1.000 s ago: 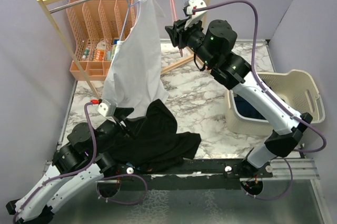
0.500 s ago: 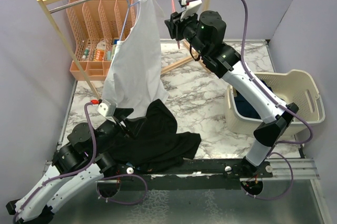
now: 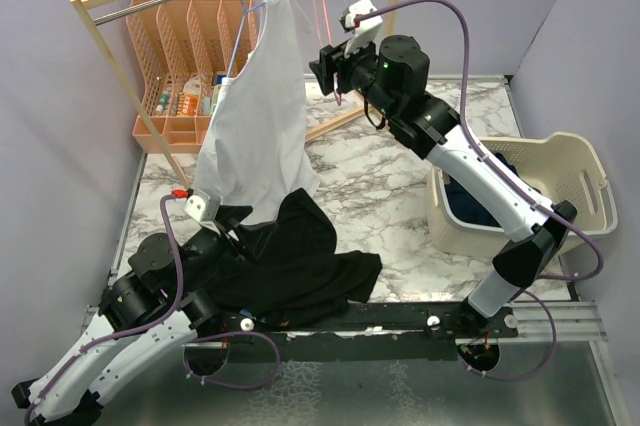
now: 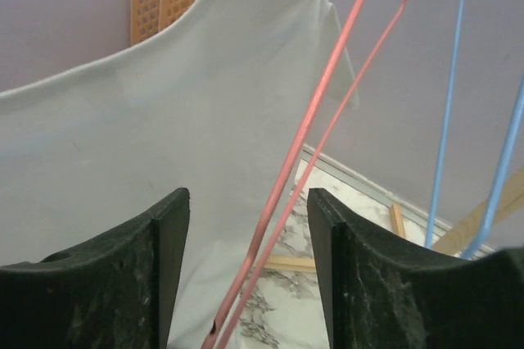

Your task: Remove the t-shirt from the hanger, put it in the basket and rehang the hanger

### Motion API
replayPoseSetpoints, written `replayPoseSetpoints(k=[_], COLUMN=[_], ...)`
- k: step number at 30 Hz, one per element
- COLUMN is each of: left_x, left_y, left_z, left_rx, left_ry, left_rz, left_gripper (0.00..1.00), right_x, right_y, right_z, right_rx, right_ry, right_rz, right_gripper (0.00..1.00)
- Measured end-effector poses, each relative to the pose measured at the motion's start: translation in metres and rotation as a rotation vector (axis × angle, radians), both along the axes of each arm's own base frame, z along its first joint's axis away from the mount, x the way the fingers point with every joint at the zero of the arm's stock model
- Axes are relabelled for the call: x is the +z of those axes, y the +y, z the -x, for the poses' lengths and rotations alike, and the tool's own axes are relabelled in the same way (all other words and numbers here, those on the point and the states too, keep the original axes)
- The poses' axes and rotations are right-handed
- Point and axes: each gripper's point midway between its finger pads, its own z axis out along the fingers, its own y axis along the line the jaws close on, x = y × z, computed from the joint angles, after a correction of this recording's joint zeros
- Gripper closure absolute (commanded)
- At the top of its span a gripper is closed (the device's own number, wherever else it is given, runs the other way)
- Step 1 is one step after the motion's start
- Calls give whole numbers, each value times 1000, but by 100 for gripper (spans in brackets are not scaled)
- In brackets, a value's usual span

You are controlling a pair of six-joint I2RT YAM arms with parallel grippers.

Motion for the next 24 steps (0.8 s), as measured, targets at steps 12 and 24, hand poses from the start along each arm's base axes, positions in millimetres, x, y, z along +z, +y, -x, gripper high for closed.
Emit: replayPoseSetpoints(k=[12,24], left_x=[-1,-1], left_y=[1,1], left_z=[0,-1], left_rx=[4,11], left_ry=[5,5], left_rz=[-2,-3], left_gripper=[31,31], right_x=[22,-85], right_y=[-62,-46], right_z=[63,189], right_rx=[-21,434], right_ry=[-28,260], right_rz=[-86,-81], right_gripper=[8,0])
